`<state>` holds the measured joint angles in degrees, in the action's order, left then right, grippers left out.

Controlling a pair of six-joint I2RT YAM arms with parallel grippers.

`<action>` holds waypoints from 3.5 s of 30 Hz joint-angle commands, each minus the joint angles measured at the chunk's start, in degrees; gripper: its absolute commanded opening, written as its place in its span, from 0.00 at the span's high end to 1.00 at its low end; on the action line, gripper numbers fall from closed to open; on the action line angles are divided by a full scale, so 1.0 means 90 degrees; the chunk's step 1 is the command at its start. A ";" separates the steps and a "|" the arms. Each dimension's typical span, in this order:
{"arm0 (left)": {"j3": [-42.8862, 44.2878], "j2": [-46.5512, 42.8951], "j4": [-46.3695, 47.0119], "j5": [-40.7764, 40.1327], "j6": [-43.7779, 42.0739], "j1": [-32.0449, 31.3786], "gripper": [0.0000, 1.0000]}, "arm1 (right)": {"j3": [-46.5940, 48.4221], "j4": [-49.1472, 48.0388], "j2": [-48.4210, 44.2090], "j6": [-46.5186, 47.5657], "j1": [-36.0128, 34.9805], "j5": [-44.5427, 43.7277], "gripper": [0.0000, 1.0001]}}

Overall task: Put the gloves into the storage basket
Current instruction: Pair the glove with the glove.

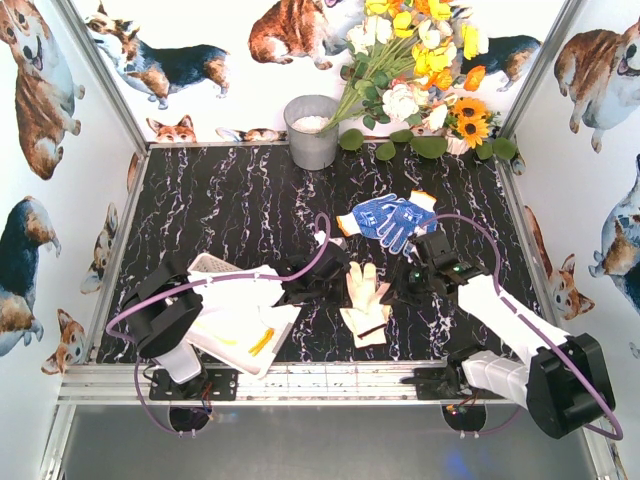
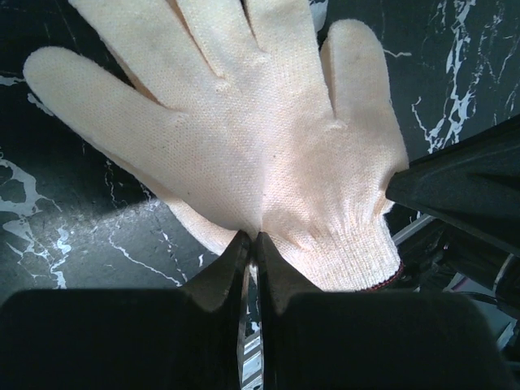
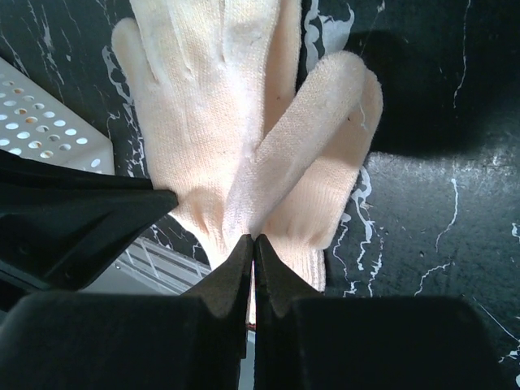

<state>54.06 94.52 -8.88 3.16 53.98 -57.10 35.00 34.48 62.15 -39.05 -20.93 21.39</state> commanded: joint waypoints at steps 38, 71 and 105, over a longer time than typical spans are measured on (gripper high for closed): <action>-0.0347 0.0153 0.0099 0.0192 0.0250 -0.0273 0.79 | -0.0430 -0.0037 -0.0376 -0.0014 0.0004 -0.0285 0.68; -0.0565 -0.0569 0.0355 0.0218 0.0041 -0.0277 0.54 | -0.1490 -0.0095 -0.1265 -0.1100 -0.0635 0.0447 0.70; 0.0097 -0.0697 -0.0447 -0.0548 -0.0539 -0.0207 0.53 | -0.1067 0.0629 -0.1187 -0.0712 -0.0753 0.0720 1.00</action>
<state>52.62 88.62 -12.12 -0.97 50.87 -59.18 23.44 37.95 52.45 -46.76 -27.38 25.71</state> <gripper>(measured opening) 0.465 0.026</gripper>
